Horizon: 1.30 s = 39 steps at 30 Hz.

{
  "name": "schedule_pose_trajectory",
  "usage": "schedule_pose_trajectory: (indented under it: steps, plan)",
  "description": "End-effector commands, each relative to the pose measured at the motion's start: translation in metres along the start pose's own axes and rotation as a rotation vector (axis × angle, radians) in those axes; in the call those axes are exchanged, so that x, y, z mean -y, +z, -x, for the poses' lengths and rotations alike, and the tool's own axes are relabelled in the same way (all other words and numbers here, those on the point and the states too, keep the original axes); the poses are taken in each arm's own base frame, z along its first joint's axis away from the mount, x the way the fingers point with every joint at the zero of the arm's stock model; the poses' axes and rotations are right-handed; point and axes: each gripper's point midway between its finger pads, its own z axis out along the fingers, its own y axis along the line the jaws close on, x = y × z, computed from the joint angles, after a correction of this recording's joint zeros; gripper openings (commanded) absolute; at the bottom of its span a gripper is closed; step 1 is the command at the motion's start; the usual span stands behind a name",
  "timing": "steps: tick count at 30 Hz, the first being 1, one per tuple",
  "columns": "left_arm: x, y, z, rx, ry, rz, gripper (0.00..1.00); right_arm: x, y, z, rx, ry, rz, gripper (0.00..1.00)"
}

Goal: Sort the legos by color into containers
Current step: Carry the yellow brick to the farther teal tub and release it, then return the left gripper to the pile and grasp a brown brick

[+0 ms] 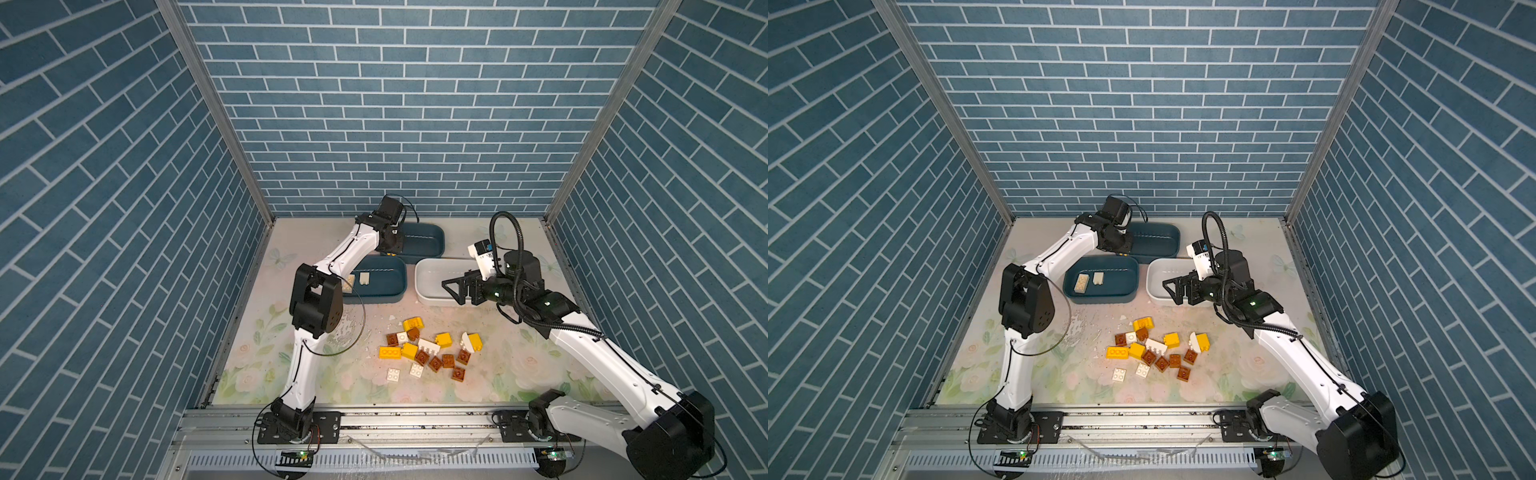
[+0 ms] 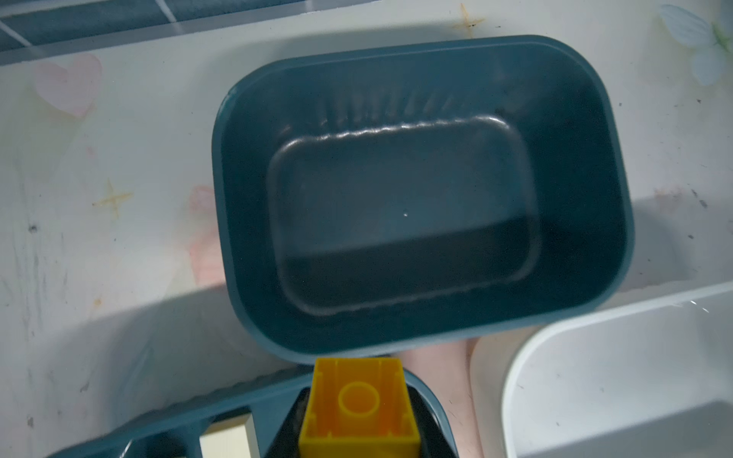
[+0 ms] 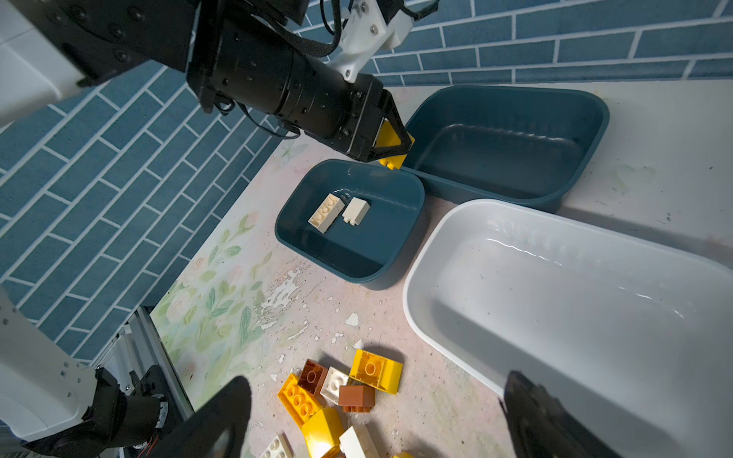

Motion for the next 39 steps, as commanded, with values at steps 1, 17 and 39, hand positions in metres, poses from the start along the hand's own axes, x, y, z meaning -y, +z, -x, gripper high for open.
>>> schedule_pose_trajectory:
  steps: [1, 17, 39]
  plan:
    - [-0.013, 0.012, 0.019, 0.049, 0.049, 0.045, 0.23, 0.000, -0.007, 0.007, 0.002, 0.010, -0.016, 0.99]
    - [-0.034, 0.043, 0.049, 0.119, -0.008, 0.107, 0.54, 0.009, -0.015, 0.001, -0.029, 0.029, -0.052, 0.99]
    - [0.025, -0.105, -0.150, -0.215, -0.257, -0.043, 0.76, 0.004, -0.004, -0.024, -0.092, 0.064, 0.034, 0.99]
